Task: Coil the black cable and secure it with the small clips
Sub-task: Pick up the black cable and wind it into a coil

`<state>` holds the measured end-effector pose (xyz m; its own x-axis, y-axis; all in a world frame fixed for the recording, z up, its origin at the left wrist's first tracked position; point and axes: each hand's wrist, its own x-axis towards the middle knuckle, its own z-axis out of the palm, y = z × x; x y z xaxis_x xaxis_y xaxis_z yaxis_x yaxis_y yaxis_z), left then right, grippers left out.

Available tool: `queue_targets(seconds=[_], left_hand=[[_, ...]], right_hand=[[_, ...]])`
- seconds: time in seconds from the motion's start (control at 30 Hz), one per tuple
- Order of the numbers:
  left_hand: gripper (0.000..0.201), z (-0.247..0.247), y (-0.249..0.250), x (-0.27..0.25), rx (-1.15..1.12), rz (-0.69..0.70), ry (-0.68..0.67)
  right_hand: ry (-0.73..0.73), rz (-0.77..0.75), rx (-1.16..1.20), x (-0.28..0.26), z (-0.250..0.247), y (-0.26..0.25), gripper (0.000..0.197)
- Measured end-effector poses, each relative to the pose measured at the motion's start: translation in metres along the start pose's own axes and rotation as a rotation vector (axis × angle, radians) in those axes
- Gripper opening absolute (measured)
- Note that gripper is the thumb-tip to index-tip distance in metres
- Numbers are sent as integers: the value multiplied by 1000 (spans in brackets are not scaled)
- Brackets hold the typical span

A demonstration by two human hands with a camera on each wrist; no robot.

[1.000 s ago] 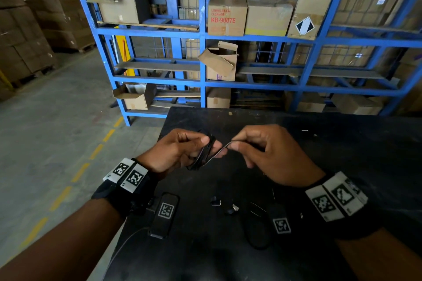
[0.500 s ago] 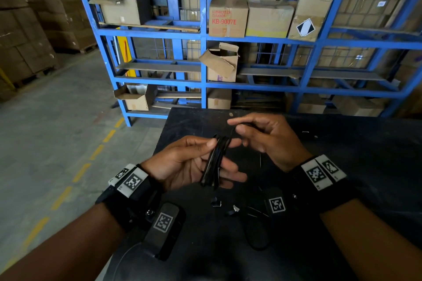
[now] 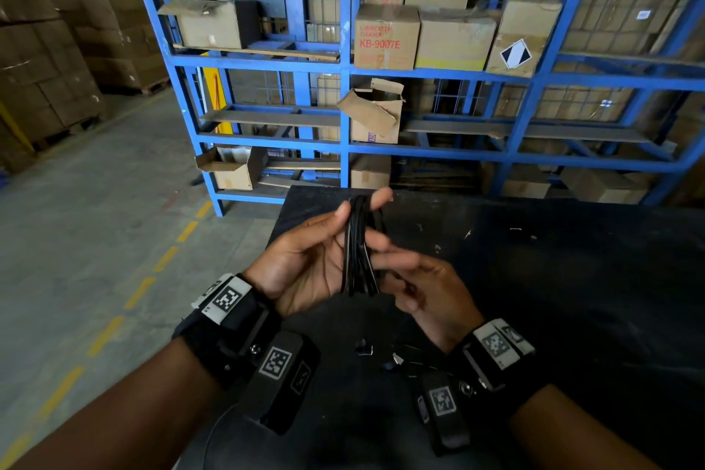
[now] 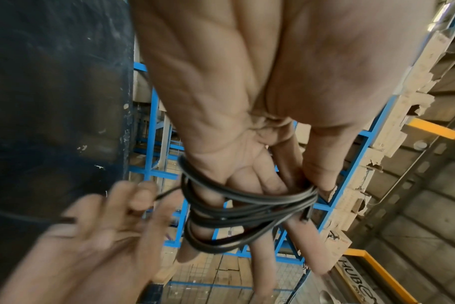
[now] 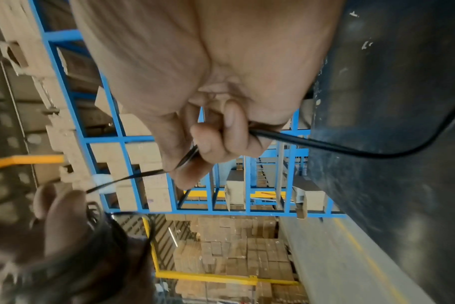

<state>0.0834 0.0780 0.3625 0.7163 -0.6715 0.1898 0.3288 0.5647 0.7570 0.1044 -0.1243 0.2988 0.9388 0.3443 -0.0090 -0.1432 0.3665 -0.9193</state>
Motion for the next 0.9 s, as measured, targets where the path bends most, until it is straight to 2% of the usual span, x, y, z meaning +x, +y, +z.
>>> queue_targets(seconds=[0.03, 0.1, 0.27, 0.37, 0.47, 0.57, 0.7, 0.8, 0.9], left_hand=[[51, -2, 3, 1, -11, 11, 4], [49, -5, 9, 4, -3, 33, 44], [46, -14, 19, 5, 141, 81, 272], [44, -18, 19, 4, 285, 99, 412], [43, -21, 17, 2, 360, 101, 475], [44, -20, 14, 0, 429, 51, 466], [40, -15, 9, -4, 553, -55, 426], [40, -13, 3, -9, 578, -140, 387], [44, -9, -2, -15, 503, -204, 280]], right_hand=[[-2, -2, -40, -4, 3, 4, 20], [-20, -10, -137, -12, 8, 10, 23], [-100, -29, -386, -32, 19, 10, 25], [-133, -65, -592, -42, 27, -6, 19], [-151, -154, -847, -49, 32, -35, 14], [-127, -268, -1072, -53, 36, -65, 14], [-131, -384, -1185, -46, 35, -96, 9], [-166, -460, -1172, -37, 32, -116, 5], [-211, -490, -1072, -24, 27, -124, 7]])
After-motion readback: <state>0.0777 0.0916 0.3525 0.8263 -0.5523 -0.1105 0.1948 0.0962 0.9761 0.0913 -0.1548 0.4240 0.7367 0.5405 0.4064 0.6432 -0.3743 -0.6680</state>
